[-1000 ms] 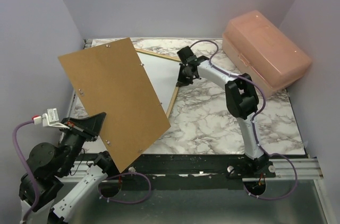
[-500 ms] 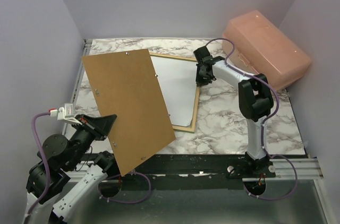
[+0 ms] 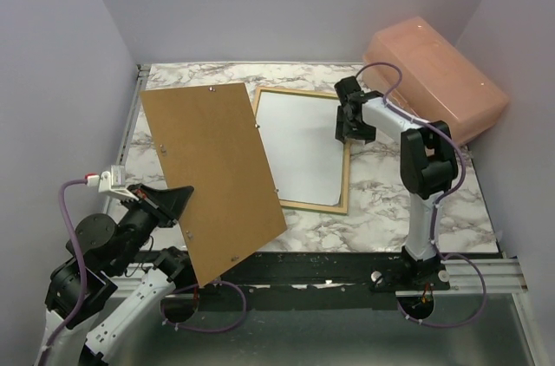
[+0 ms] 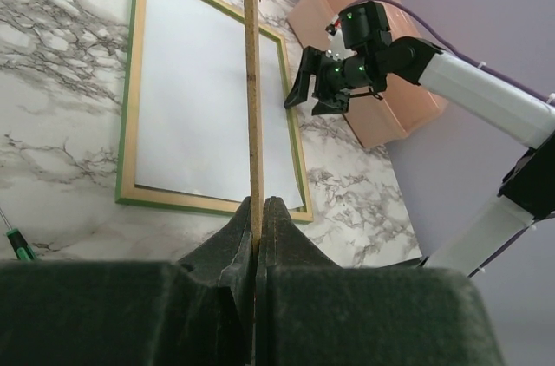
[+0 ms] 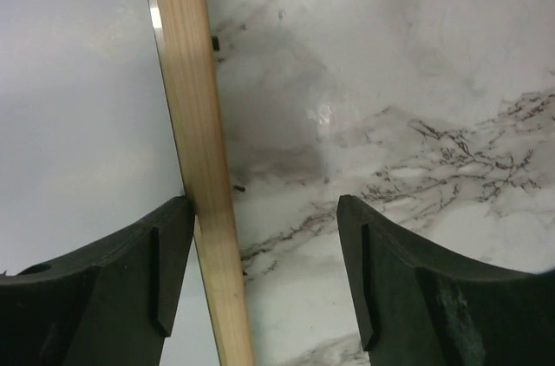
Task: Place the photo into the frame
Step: Adjust the photo frame at the center of the board, then adjust the photo frame item.
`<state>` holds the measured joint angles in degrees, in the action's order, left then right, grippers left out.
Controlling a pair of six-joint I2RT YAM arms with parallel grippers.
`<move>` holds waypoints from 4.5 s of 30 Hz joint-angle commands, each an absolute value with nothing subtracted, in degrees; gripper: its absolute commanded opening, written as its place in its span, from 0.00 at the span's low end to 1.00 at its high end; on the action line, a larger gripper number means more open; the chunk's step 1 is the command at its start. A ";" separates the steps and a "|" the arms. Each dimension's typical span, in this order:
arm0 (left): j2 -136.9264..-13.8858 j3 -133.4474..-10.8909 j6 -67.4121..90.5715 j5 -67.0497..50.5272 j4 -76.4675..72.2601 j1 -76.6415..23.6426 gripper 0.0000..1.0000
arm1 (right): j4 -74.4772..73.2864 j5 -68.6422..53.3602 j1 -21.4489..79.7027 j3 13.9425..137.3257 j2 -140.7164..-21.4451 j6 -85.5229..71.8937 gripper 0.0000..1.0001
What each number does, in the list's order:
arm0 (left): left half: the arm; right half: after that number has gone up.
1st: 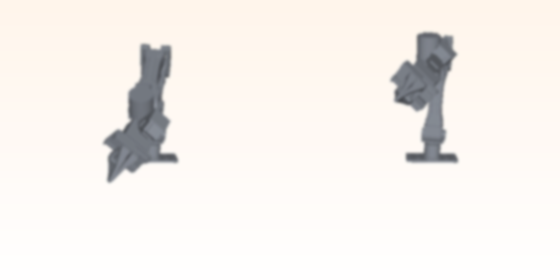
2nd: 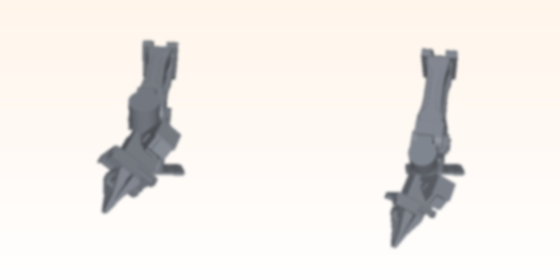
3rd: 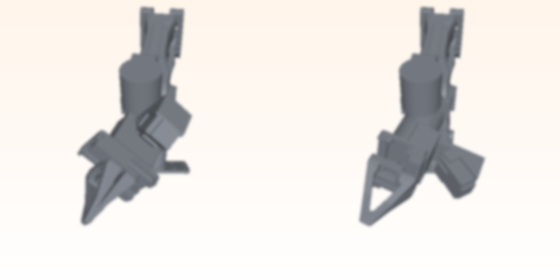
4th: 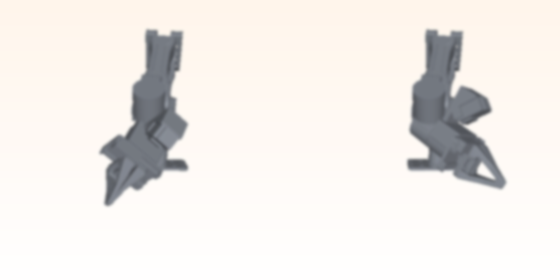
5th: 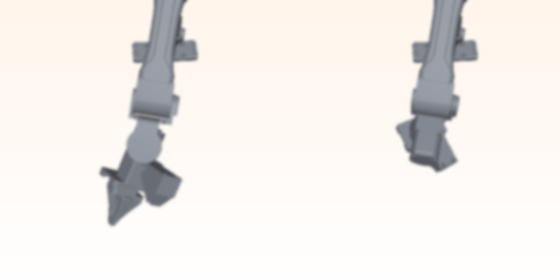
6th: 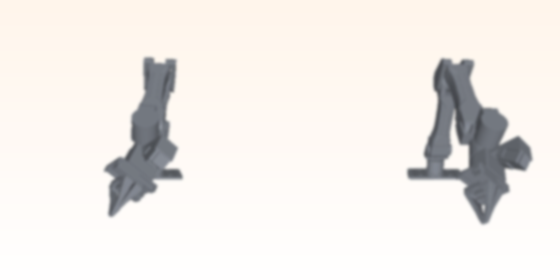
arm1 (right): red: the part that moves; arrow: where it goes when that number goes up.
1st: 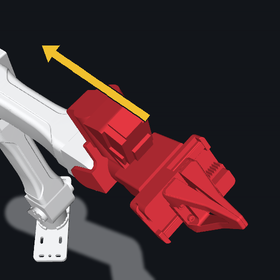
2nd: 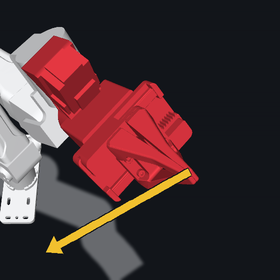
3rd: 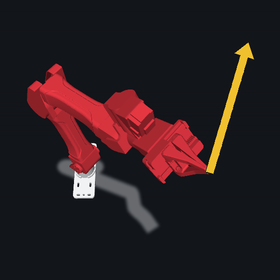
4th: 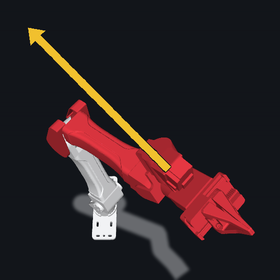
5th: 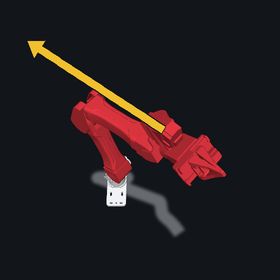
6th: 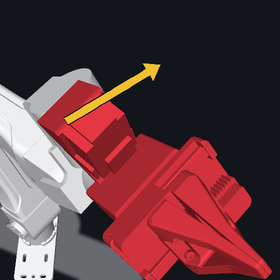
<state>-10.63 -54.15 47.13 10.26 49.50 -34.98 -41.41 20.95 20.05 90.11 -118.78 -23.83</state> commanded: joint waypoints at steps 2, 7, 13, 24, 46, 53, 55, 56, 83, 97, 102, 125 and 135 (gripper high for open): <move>-12.02 -53.79 48.08 7.76 45.42 -35.03 0.00 | -44.96 12.67 20.36 84.48 -111.57 -23.30 0.75; -12.91 -52.53 48.61 5.82 44.84 -34.97 0.00 | -44.99 10.00 24.13 78.48 -104.61 -24.33 0.73; -14.30 -50.11 50.06 3.69 43.41 -35.02 0.00 | -43.52 3.98 28.26 73.49 -98.84 -25.17 0.38; -16.81 -45.55 53.13 0.04 38.76 -34.98 0.00 | -42.48 1.84 32.73 65.16 -98.20 -28.87 0.01; -17.42 -42.09 54.73 0.07 37.39 -34.97 0.00 | -48.13 4.89 36.65 53.85 -93.08 -33.06 0.01; -17.63 -42.21 54.76 0.01 37.05 -34.97 0.00 | -51.99 7.98 36.58 51.77 -91.44 -36.32 0.01; -17.44 -42.36 54.76 0.03 37.01 -34.98 0.00 | -53.48 9.20 36.65 51.86 -90.62 -36.92 0.01; -17.38 -42.47 54.82 0.06 36.96 -35.00 0.00 | -53.89 9.76 36.64 51.89 -90.04 -37.11 0.01; -13.44 -36.85 65.06 -10.55 15.22 -34.98 0.00 | -33.61 -41.62 21.35 52.17 -69.17 -29.21 0.94; -12.24 -31.60 68.84 -12.74 4.72 -34.89 0.00 | -7.35 -68.86 16.79 44.15 -63.97 -43.17 0.92; -12.07 -30.48 69.61 -12.50 3.51 -34.89 0.00 | 3.77 -71.39 16.61 42.78 -61.17 -51.18 0.66; -10.72 -29.97 70.40 -8.23 7.48 -34.87 0.42 | 25.84 -74.81 16.17 36.35 -59.53 -64.45 0.01; -7.85 -30.19 69.44 -2.16 15.56 -34.89 0.97 | 26.10 -74.27 15.84 36.04 -60.01 -64.45 0.00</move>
<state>-9.45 -29.43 70.37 -6.74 12.23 -34.96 24.64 -74.11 15.90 36.51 -59.72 -64.62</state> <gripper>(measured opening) 0.869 0.058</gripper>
